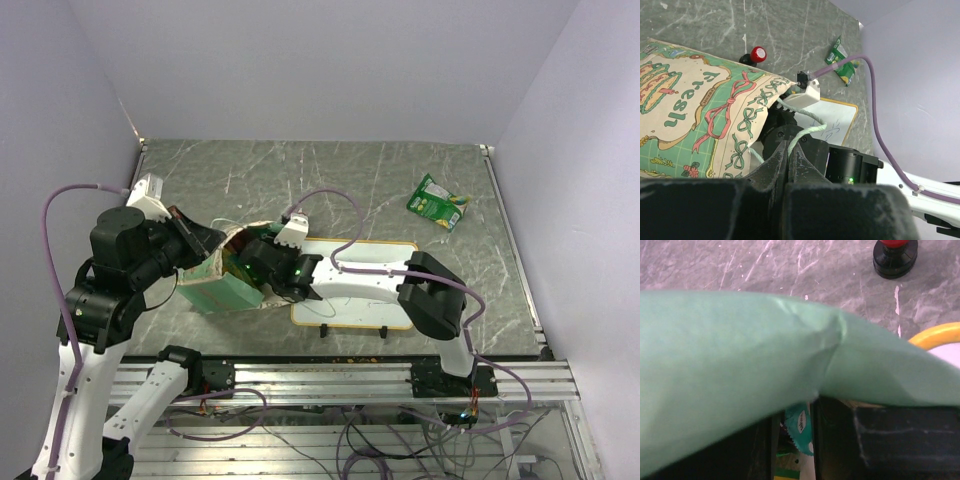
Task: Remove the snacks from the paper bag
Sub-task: Take out the snack from the paper bag.
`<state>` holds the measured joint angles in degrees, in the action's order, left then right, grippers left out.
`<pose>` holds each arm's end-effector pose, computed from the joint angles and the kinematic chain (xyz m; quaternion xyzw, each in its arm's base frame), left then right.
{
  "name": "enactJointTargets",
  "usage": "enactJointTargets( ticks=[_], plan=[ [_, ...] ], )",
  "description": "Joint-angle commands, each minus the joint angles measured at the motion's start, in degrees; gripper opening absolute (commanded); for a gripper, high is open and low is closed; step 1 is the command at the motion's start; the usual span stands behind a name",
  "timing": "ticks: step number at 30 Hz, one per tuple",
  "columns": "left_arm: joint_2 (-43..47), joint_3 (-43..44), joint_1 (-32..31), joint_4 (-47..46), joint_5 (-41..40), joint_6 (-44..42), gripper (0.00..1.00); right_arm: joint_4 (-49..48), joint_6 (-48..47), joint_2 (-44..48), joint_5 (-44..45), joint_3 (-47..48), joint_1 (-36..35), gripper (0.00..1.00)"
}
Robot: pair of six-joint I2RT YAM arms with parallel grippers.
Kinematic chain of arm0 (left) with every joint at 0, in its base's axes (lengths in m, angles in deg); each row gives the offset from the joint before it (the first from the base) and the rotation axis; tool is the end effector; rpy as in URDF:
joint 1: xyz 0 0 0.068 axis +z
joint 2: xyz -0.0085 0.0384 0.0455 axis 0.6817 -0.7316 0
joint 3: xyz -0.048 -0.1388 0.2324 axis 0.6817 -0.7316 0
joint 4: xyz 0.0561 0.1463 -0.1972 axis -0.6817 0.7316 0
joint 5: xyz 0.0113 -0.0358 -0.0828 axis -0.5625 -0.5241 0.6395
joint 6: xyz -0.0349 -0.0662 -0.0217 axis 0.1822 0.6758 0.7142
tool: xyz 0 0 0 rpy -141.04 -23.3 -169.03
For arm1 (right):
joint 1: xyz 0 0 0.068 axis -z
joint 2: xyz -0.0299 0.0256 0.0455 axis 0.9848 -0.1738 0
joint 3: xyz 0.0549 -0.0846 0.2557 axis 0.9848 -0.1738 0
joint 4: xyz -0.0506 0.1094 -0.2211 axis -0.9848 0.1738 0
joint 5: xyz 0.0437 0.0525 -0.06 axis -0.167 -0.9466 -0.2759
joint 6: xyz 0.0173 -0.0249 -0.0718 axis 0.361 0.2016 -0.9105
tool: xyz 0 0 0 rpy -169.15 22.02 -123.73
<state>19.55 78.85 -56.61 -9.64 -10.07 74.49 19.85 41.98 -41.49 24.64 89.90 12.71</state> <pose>0.1171 -0.0423 0.4057 -0.1528 0.8111 -0.3384 0.4520 0.2163 0.3985 0.1939 0.1241 0.8623 0.1848 0.4548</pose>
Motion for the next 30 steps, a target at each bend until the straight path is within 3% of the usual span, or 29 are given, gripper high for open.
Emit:
enactJointTargets(
  ticks=[1, 7, 12, 17, 30],
  plan=[
    [0.06, 1.95, 0.27, 0.3, -1.38, -0.88, 0.07, -3.47, -3.06, -2.38, -0.04, -0.13, 0.56, 0.27],
    [0.73, 1.27, 0.27, 0.61, -2.42, 0.03, 0.07, -3.12, -5.2, -3.81, -2.99, 0.89, 0.51, 0.15],
    [1.89, 1.0, 0.27, 1.31, -4.14, 0.99, 0.07, -6.86, -12.19, -2.63, -5.88, 0.83, 0.52, 0.0],
    [3.04, -0.08, 0.29, 1.15, -6.12, 2.36, 0.07, -13.72, -18.82, 2.18, -10.46, -2.85, 0.57, 0.0],
    [1.45, 1.48, 0.27, 0.37, -10.53, 2.12, 0.07, -14.75, -28.96, 8.77, -20.92, -1.72, 0.54, 0.0]
  ],
)
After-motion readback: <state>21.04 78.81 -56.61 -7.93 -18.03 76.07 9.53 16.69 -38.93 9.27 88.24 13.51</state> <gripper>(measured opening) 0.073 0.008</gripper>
